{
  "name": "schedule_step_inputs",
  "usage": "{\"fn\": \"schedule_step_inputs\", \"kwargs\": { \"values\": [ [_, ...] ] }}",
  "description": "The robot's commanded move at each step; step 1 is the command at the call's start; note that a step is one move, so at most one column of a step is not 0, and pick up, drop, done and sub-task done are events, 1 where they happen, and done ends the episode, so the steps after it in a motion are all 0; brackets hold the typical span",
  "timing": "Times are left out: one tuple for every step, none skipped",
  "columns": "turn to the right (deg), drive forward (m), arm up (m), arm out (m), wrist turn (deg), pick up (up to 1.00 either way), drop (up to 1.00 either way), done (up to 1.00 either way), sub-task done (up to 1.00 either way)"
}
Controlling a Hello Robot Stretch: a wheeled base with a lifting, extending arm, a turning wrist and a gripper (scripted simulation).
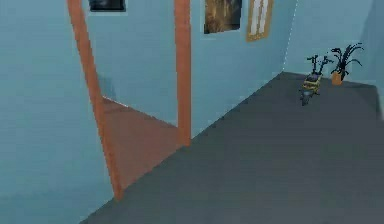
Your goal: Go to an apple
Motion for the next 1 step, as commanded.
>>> {"fn": "schedule_step_inputs", "kwargs": {
  "values": [
    [0.0, 1.0, 0.0, 0.0, 0.0, 0.0, 0.0, 0.0, 0.0]
  ]
}}
